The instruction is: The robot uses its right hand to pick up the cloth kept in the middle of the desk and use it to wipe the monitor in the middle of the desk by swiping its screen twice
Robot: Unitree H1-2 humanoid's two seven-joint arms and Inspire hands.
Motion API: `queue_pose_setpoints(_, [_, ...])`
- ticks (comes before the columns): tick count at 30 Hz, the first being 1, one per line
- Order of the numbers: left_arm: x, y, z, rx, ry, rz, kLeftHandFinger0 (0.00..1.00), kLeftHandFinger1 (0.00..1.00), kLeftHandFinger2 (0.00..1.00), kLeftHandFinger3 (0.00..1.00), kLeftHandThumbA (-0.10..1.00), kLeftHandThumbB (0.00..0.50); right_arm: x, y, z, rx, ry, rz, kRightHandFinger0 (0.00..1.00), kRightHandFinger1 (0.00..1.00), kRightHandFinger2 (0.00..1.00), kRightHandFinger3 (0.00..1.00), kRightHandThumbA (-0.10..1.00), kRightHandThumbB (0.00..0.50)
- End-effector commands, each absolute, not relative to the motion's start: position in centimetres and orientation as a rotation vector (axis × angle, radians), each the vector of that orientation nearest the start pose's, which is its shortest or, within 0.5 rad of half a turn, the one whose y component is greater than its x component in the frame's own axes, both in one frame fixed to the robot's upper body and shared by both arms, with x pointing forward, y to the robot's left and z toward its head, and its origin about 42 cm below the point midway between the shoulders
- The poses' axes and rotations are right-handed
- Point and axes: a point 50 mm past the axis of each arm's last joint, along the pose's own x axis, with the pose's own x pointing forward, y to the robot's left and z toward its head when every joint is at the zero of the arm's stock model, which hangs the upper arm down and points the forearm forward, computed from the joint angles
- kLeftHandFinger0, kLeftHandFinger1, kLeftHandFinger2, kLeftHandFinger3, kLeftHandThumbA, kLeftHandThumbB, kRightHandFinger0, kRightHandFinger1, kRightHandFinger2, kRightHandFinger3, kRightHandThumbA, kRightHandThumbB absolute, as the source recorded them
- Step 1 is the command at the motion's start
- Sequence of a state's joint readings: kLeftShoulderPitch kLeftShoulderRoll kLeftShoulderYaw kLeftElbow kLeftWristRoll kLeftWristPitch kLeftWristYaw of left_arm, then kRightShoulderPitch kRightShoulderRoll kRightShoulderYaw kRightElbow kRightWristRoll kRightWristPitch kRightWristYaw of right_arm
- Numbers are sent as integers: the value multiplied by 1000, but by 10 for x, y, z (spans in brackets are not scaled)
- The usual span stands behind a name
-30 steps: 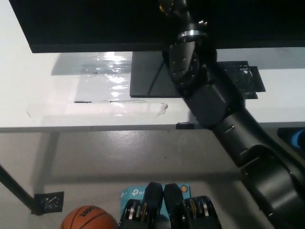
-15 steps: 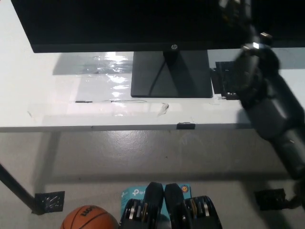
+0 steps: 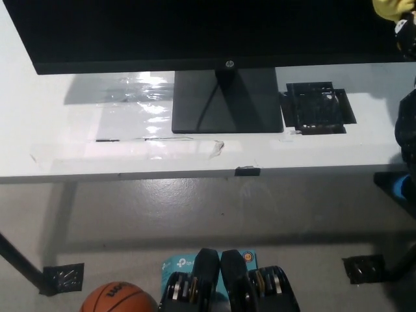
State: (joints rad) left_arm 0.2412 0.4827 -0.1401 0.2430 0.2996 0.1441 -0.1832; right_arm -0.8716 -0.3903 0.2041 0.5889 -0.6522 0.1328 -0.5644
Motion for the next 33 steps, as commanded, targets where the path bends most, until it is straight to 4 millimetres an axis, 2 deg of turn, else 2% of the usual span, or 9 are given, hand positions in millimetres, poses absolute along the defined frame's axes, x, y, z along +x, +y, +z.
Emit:
queue_pose_setpoints(1, [156,383,-2,731,688,-253,567,467,0,0,456,500,524,-281,357,-1010,-579,-593,0,18,374,12,-100,122])
queue_pose_setpoints(5, [158,383,3,745,686,-272,576,472,0,0,478,500,526,-267,363,-1001,-595,-590,0,17,372,140,-100,218])
queue_pose_setpoints(9, [157,383,2,742,681,-269,584,485,0,0,487,500,528,-246,371,-996,-625,-580,0,0,312,2,-100,198])
queue_pose_setpoints(12, [158,384,-1,746,674,-271,575,478,0,0,486,500,528,-227,379,-970,-653,-551,0,0,315,117,-100,210])
queue_pose_setpoints(15, [159,385,-2,751,680,-271,601,501,0,0,496,500,530,-199,388,-945,-686,-521,0,0,266,23,-100,106])
queue_pose_setpoints(25, [161,383,0,759,689,-285,633,521,0,0,494,500,522,-104,403,-901,-750,-396,0,0,334,3,-100,133])
queue_pose_setpoints(29, [163,383,1,761,667,-293,622,522,0,0,517,500,519,-77,407,-889,-772,-347,0,0,399,219,-100,246])
queue_pose_setpoints(31, [163,384,3,759,666,-283,616,521,0,5,514,500,521,-64,412,-883,-782,-337,0,9,393,126,-100,245])
queue_pose_setpoints(33, [163,384,4,761,668,-284,623,524,0,0,509,500,522,-62,413,-880,-782,-337,0,45,466,332,-100,314])
